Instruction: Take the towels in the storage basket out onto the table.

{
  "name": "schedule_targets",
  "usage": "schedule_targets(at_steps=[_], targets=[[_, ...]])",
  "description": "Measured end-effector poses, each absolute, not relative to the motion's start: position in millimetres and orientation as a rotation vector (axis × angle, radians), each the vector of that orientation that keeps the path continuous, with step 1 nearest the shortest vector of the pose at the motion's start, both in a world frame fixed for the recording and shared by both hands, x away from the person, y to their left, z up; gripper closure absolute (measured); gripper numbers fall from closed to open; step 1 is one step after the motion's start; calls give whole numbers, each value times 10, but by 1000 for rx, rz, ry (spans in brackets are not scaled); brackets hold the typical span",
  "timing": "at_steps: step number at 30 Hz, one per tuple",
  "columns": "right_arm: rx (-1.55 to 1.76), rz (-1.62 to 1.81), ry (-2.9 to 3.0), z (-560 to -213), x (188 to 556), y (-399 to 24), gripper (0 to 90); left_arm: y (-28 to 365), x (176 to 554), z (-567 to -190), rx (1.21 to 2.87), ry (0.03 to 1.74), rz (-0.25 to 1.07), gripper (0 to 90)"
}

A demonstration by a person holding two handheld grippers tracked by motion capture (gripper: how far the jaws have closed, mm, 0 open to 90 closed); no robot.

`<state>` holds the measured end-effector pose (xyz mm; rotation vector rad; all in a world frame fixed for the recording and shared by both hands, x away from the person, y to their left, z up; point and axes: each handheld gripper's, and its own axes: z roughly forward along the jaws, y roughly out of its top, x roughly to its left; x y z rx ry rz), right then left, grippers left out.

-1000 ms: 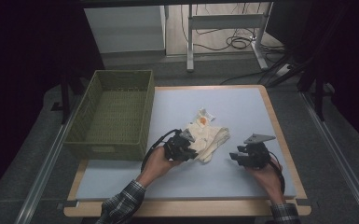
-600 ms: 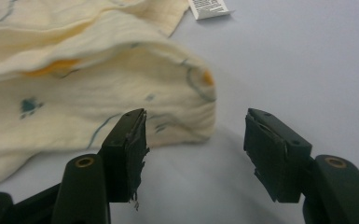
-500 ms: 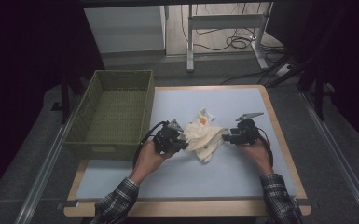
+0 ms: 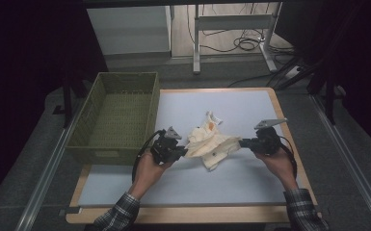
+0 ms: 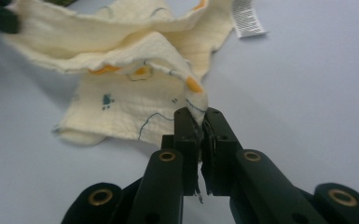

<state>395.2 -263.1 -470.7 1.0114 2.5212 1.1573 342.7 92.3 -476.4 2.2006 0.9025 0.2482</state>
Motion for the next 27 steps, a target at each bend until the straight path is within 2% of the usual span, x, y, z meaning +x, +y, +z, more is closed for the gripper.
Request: schedule_targets(at_steps=[3, 14, 16, 18, 20, 24, 27], targets=[[951, 1142, 2559, -4659, 3654, -2666, 847, 983, 3325, -4793, 2205, 919, 265, 825], [843, 1144, 2672, -4853, 3096, -2542, 836, 1247, 2932, -4936, 2246, 975, 337, 820], [853, 1141, 2697, -4926, 3056, -2520, 813, 1283, 2888, -5008, 2255, 994, 342, 816], [853, 1126, 2705, -4964, 3033, -2525, 746, 1308, 2869, -5092, 2264, 1012, 340, 807], [862, 1126, 2685, -4942, 3032, -2571, 711, 1315, 2874, -5176, 2273, 1028, 332, 775], [912, 1131, 2614, -4821, 3105, -2688, 671, 1295, 2890, -5267, 2264, 1039, 357, 640], [934, 1133, 2588, -4801, 3227, -2673, 630, 1275, 2901, -5299, 2249, 1042, 371, 590]])
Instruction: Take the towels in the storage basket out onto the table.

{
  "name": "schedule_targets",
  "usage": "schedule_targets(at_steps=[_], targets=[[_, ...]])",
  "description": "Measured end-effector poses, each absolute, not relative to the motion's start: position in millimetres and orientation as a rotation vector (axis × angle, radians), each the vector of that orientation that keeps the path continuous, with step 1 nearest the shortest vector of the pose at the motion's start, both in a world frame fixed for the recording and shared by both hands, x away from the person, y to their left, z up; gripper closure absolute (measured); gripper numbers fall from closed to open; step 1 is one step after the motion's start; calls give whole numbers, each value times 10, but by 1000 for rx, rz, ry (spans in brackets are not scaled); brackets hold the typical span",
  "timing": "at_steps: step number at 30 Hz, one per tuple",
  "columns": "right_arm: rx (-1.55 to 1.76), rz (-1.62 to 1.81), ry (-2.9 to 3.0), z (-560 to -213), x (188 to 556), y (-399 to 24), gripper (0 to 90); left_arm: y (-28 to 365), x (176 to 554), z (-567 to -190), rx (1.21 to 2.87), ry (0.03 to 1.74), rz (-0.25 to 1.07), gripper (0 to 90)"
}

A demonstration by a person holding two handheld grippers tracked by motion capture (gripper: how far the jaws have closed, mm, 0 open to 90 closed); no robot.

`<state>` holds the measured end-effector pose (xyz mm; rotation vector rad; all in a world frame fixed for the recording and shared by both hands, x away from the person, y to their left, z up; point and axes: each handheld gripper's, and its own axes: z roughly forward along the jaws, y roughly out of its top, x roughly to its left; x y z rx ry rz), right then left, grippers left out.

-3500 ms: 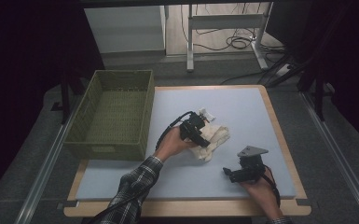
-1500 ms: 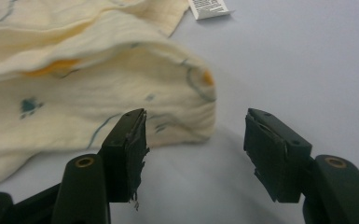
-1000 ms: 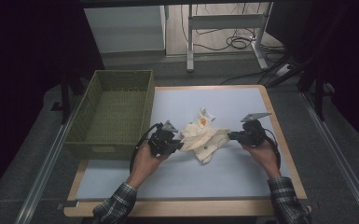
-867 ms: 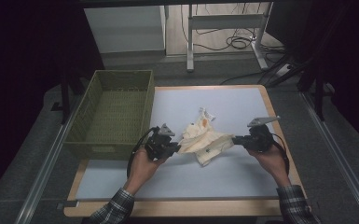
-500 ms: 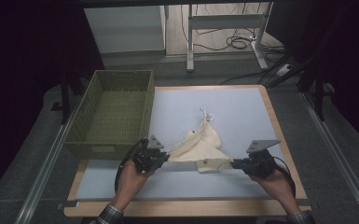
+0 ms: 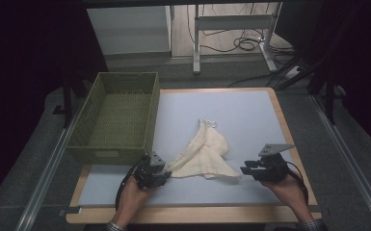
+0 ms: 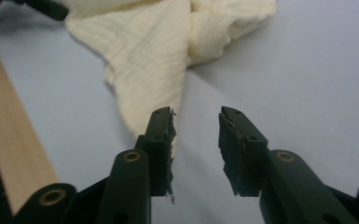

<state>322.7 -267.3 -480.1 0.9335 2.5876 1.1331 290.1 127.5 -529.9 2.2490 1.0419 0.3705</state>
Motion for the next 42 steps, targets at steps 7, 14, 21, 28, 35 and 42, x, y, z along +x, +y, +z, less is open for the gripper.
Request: schedule_targets(at_steps=[7, 14, 21, 28, 35, 42], targets=[[973, 1174, 2569, -4949, 3629, -2378, 523, 1308, 2927, -5342, 2213, 1035, 332, 642], [1020, 1289, 2571, -5013, 3942, -2193, 826, 1328, 2923, -5356, 2202, 1028, 327, 661], [995, 1178, 2509, -4543, 4046, -2407, 870, 1337, 2917, -5353, 2198, 1018, 317, 822], [998, 998, 2409, -3996, 4326, -2533, 866, 1264, 2939, -5341, 2213, 1001, 313, 856], [1050, 926, 2401, -4195, 4527, -2499, 663, 1128, 3038, -5249, 2185, 983, 309, 659], [1080, 910, 2417, -4355, 4297, -2746, 622, 834, 3288, -5133, 2198, 932, 350, 579]])
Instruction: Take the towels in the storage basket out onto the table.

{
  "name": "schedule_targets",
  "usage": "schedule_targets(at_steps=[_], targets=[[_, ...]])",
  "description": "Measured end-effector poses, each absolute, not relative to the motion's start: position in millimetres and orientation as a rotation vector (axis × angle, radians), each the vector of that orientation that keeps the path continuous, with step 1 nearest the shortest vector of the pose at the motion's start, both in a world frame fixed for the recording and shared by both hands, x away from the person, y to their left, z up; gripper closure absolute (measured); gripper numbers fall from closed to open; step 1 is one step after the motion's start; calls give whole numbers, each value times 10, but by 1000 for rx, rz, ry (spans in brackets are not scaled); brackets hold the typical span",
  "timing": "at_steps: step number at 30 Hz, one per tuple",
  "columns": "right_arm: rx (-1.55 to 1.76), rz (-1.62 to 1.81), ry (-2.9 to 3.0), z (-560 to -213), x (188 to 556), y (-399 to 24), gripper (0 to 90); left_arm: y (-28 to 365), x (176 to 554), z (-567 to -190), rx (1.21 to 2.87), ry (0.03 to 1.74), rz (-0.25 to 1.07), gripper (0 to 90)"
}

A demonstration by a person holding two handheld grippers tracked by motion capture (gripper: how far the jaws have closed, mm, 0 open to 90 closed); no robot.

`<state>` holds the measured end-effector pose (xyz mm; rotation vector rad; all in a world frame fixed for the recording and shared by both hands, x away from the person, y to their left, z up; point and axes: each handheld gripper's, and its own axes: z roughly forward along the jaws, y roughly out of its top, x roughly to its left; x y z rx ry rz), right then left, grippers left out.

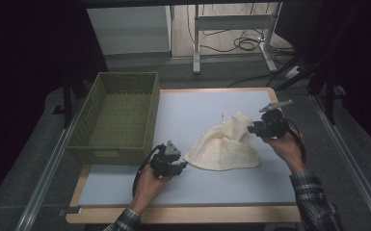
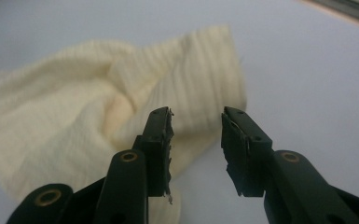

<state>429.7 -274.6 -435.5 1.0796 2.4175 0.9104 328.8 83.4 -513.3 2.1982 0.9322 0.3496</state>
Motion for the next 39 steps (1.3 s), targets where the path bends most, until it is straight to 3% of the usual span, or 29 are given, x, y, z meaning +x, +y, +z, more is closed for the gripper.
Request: schedule_targets(at_steps=[8, 14, 16, 17, 20, 21, 23, 39], targets=[[1148, 945, 2479, -4838, 3786, -3021, 580, 715, 3670, -5193, 2207, 967, 342, 558], [1145, 929, 2479, -5127, 3541, -3076, 542, 687, 3652, -5332, 2209, 963, 323, 551], [1114, 908, 2435, -5146, 3479, -3055, 636, 674, 3634, -5324, 2219, 961, 319, 599], [1093, 903, 2439, -5146, 3460, -3038, 717, 660, 3623, -5322, 2221, 960, 318, 639], [1070, 912, 2457, -5148, 3425, -2996, 839, 604, 3588, -5307, 2242, 933, 308, 791], [1062, 901, 2457, -5144, 3414, -2982, 849, 588, 3578, -5301, 2253, 921, 319, 851], [1060, 895, 2472, -5122, 3392, -2968, 856, 584, 3559, -5283, 2274, 896, 340, 867], [1061, 1089, 2477, -4971, 2645, -3204, 853, 936, 2995, -5127, 2179, 851, 287, 868]])
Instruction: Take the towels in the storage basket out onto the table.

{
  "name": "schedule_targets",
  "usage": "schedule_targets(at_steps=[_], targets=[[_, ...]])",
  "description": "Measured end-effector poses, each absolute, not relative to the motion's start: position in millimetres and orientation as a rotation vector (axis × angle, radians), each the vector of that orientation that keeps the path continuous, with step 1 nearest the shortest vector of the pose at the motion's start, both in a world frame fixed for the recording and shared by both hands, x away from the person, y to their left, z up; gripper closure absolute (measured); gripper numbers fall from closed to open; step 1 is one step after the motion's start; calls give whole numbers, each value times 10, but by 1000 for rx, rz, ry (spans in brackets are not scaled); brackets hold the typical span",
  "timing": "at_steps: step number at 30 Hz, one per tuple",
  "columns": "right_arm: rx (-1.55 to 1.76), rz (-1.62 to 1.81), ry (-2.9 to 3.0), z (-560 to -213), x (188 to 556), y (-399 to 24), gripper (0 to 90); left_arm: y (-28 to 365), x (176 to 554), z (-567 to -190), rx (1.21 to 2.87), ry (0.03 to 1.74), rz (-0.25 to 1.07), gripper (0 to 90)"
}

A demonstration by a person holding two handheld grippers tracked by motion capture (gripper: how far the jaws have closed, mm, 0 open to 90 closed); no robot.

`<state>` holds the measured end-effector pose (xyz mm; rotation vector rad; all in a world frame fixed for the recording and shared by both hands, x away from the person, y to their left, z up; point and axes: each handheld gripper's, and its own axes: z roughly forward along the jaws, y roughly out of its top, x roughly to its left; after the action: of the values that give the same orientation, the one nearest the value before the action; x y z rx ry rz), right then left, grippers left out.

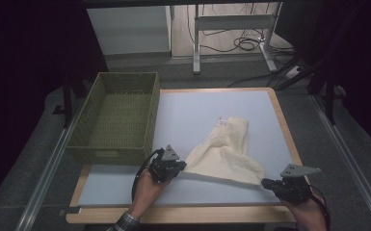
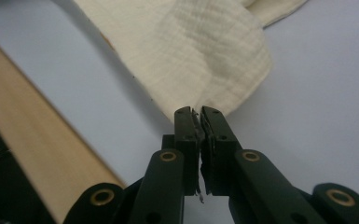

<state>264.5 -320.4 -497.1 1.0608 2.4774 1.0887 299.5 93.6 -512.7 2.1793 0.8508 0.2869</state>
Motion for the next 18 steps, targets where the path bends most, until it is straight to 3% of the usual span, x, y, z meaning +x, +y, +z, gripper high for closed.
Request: schedule_targets(at_steps=[6, 8, 10, 18], targets=[[1059, 1088, 2543, -5056, 2413, -3176, 840, 1021, 2696, -5187, 2223, 839, 216, 853], [1054, 1085, 2551, -5066, 2368, -3185, 802, 1049, 2660, -5177, 2226, 849, 266, 742], [1058, 1086, 2516, -5012, 2377, -3230, 750, 1079, 2716, -5125, 2209, 872, 291, 660], [1096, 1090, 2417, -4898, 2830, -3263, 685, 828, 3284, -4993, 2174, 897, 355, 601]])
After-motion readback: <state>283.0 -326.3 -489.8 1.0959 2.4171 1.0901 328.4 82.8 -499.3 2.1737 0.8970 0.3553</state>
